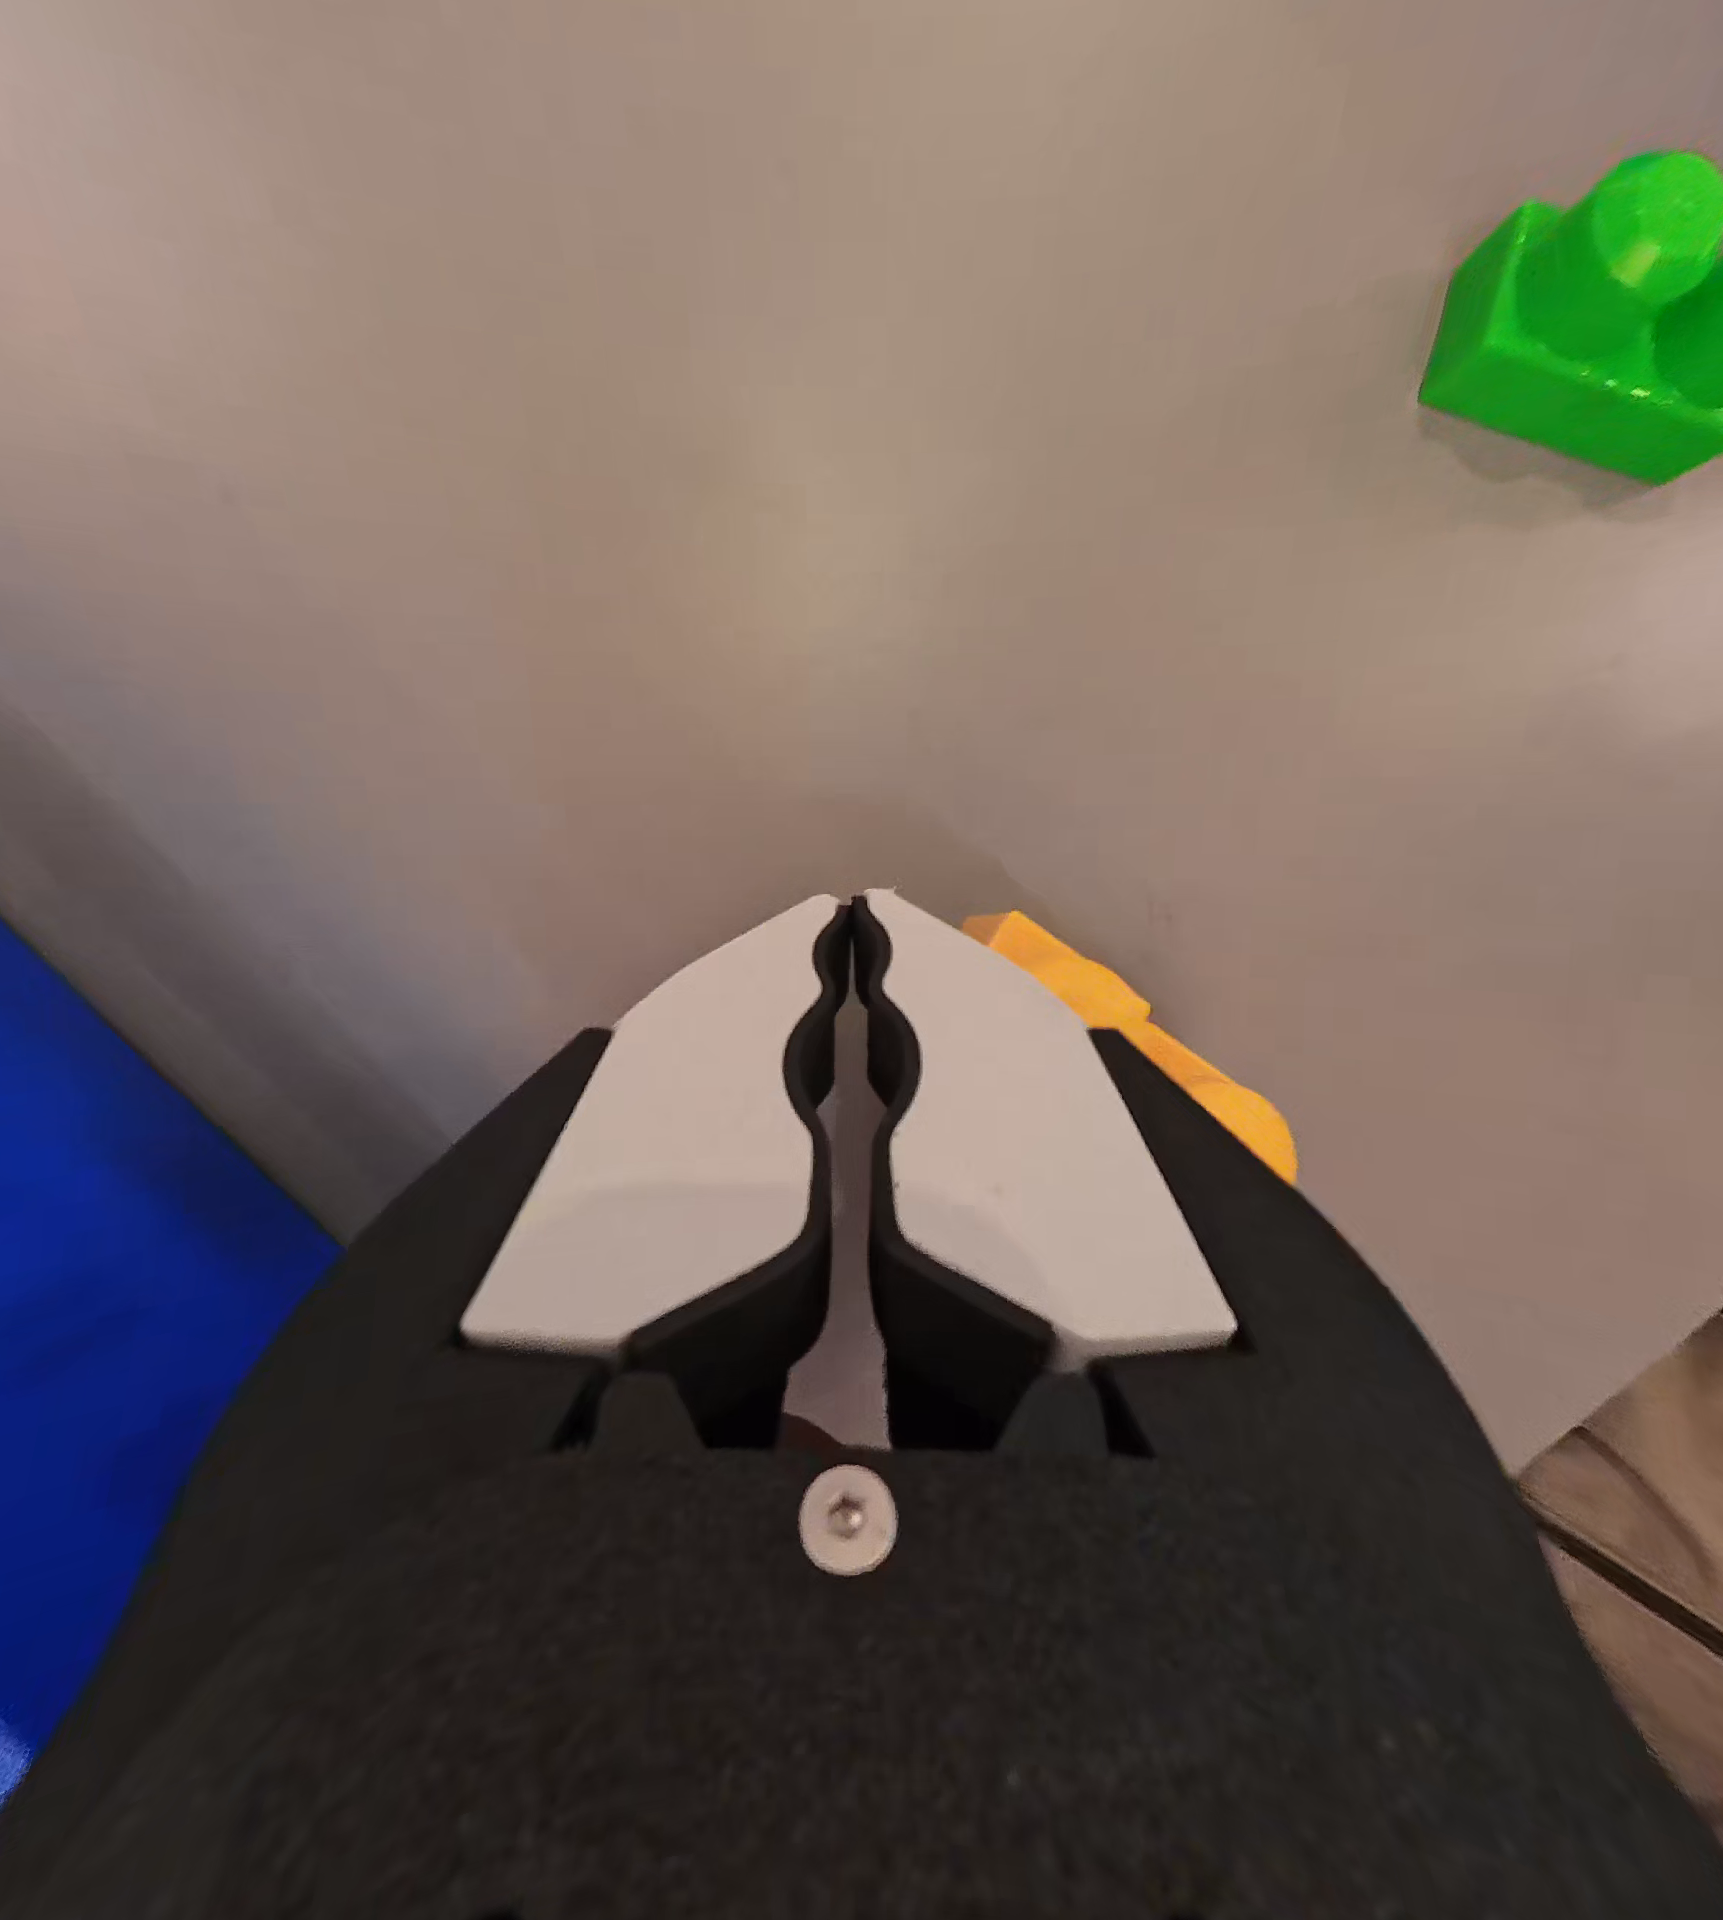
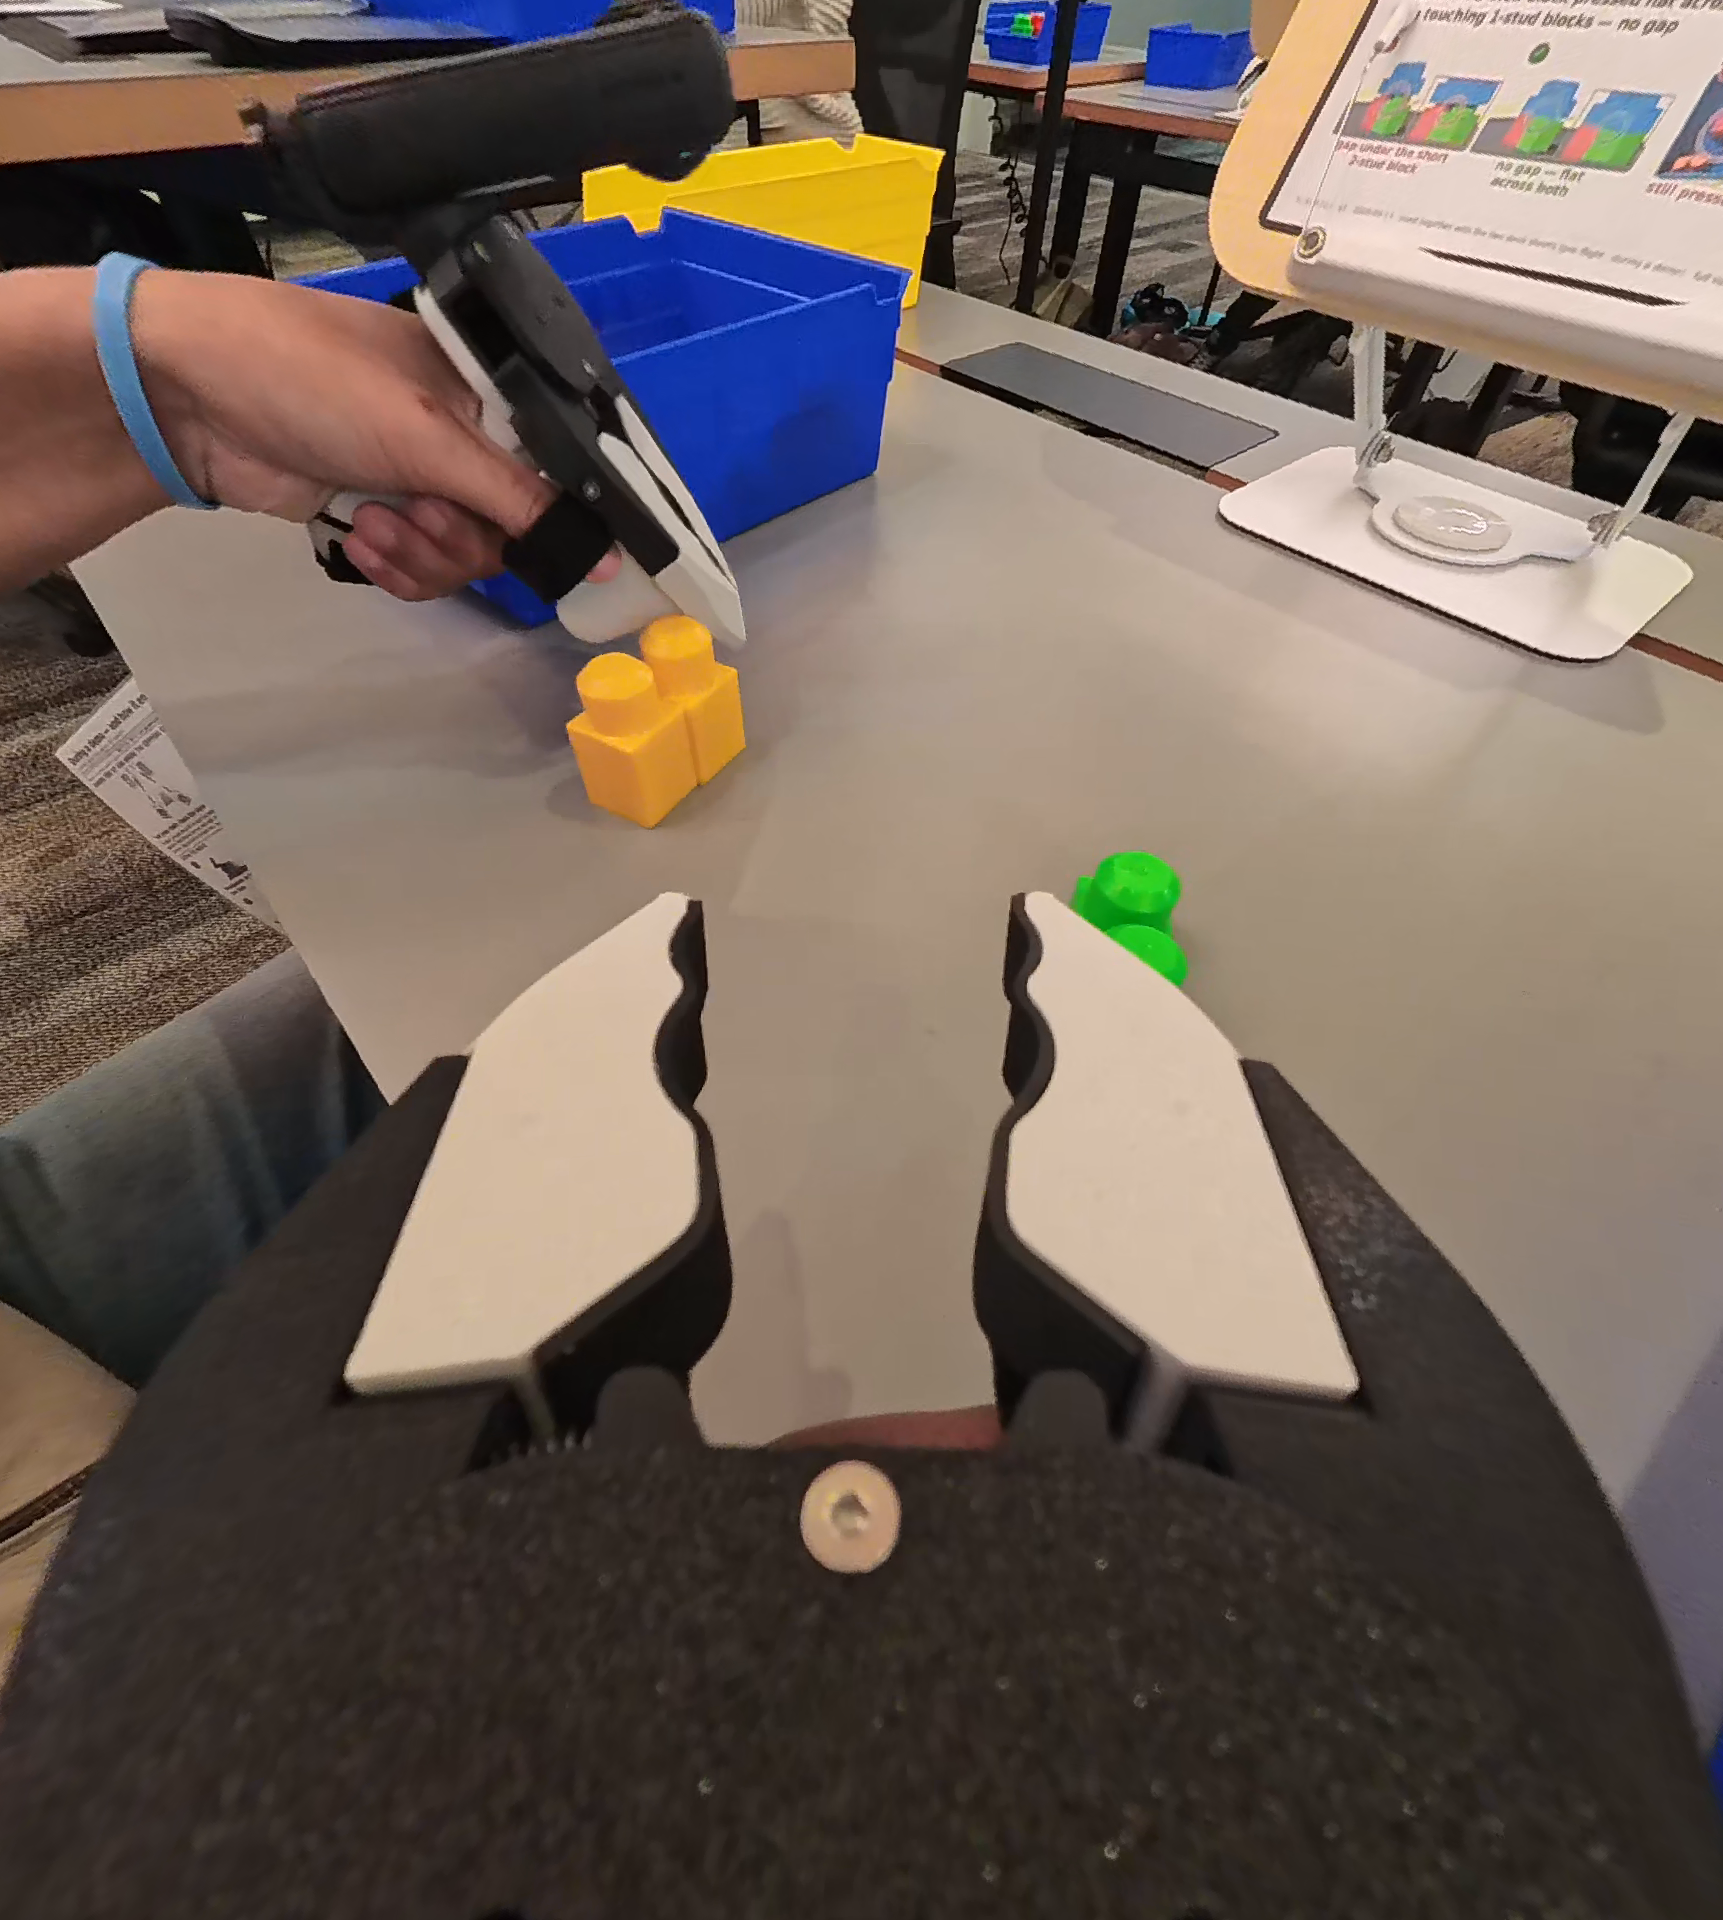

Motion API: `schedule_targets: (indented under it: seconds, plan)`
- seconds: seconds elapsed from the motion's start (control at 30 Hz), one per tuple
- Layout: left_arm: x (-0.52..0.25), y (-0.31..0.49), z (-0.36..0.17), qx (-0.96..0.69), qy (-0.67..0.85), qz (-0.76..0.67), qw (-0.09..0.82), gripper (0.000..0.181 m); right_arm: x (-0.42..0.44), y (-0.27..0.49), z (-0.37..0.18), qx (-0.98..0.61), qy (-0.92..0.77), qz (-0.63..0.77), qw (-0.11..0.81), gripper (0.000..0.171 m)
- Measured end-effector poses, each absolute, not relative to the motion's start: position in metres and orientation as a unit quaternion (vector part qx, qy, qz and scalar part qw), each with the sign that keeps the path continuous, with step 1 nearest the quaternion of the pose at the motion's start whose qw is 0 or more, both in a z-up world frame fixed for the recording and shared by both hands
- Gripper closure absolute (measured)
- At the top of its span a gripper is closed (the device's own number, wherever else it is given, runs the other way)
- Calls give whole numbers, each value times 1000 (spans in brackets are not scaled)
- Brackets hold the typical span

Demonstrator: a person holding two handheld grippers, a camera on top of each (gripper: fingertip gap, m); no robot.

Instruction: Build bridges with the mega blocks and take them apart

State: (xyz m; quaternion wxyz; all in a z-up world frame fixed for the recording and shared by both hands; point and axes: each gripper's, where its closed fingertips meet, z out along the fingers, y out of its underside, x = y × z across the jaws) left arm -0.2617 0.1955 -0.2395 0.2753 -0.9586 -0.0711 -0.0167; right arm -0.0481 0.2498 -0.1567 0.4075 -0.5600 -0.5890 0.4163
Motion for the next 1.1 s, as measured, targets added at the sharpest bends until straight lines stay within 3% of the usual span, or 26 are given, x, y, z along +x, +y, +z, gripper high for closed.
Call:
schedule_targets:
  seconds: [0.13, 0.3, 0.63, 1.1]
  plan:
    - [-265, 187, -221, -948, -66, 4, 312, 181, -48, 250, -157, -559, -590, 414, 409, 116]
    - [-246, 151, -191, -923, 51, 62, 375, 181, -47, 253, -160, -561, -591, 409, 410, 116]
    - [-203, 98, -233, -908, 102, 32, 404, 119, -47, 258, -164, -564, -594, 396, 414, 116]
    - [-211, 129, -239, -899, 81, 7, 431, 84, -48, 254, -167, -563, -602, 392, 408, 116]
